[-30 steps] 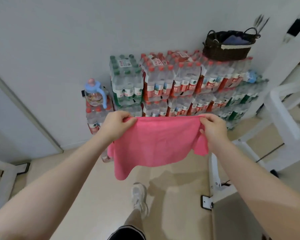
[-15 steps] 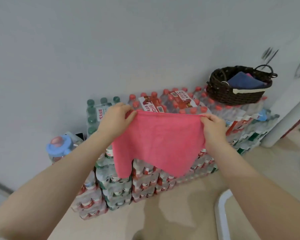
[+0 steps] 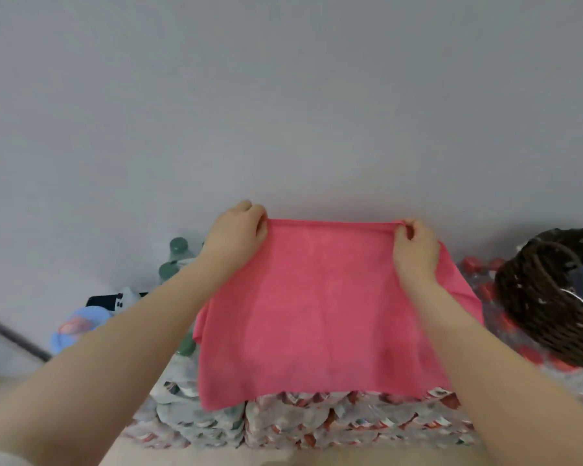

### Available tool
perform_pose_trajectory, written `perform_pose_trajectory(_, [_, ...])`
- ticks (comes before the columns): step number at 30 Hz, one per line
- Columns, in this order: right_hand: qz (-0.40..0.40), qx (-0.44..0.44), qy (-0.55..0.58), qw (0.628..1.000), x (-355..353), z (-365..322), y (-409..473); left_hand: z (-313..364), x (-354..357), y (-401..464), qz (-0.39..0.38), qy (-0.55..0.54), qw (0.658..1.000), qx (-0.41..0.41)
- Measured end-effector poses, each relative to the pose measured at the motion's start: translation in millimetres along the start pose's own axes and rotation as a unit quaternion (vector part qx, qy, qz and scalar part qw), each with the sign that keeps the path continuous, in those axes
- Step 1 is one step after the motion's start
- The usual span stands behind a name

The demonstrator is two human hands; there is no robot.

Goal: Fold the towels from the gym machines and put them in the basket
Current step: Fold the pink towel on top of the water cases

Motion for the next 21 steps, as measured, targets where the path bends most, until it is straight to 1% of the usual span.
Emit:
perform_pose_trajectory(2, [-0.039,-0.024,-0.053,0.998,21.2,2.2,15.6,-11.6,13.2,11.7,-0.030,-0.009,0.999,-0.020])
perform_pose_trajectory(4, [-0.090,-0.053,-0.109,0.989,46.6,3.2,15.1,-31.4,37.1,8.0,-0.101,-0.009,0.993,-0.053])
perform_pose_trajectory(5, [-0.110,-0.083,-0.123,0.983,59.8,-2.1,9.1,-42.3,48.0,1.6,-0.135,-0.002,0.988,-0.070])
perform_pose_trajectory(7, [-0.156,-0.155,-0.104,0.970,88.1,-24.9,-12.9,-62.7,57.4,-13.8,-0.165,0.010,0.981,-0.100])
perform_pose_trajectory(9, [-0.237,-0.215,-0.044,0.946,119.4,-57.5,-43.8,-80.1,53.9,-28.4,-0.156,0.008,0.980,-0.124])
perform_pose_trajectory(11, [-0.354,-0.253,-0.009,0.900,153.4,-89.2,-83.9,-96.1,46.6,-45.3,-0.144,-0.009,0.978,-0.151])
perform_pose_trajectory(13, [-0.466,-0.277,-0.004,0.841,182.8,-113.5,-129.1,-108.3,43.5,-63.5,-0.158,-0.015,0.976,-0.151])
perform_pose_trajectory(15, [-0.560,-0.315,-0.039,0.765,207.4,-125.5,-174.8,-116.6,43.0,-79.9,-0.188,-0.019,0.974,-0.121])
perform_pose_trajectory(16, [-0.596,-0.339,-0.071,0.725,216.4,-126.6,-194.6,-119.5,42.0,-86.1,-0.204,-0.031,0.973,-0.104])
perform_pose_trajectory(17, [-0.618,-0.360,-0.102,0.691,223.3,-125.4,-208.8,-121.9,40.2,-90.7,-0.215,-0.046,0.971,-0.090])
perform_pose_trajectory(18, [-0.628,-0.376,-0.127,0.669,227.4,-124.0,-217.7,-124.8,38.6,-93.3,-0.223,-0.061,0.970,-0.081])
perform_pose_trajectory(19, [-0.629,-0.385,-0.145,0.660,230.1,-122.7,-222.1,-127.4,37.1,-94.6,-0.227,-0.075,0.968,-0.073])
perform_pose_trajectory(21, [-0.616,-0.404,-0.177,0.653,232.6,-121.4,-224.5,-128.3,38.2,-96.4,-0.237,-0.097,0.965,-0.060])
Point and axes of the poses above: each hand's wrist, its own y-axis towards the middle knuckle, its own x-axis out of the palm, z = x × y, the point moved 9 cm from there along y, towards the middle knuckle, and after that the axes turned 5 degrees about y, right-handed, at the moved point
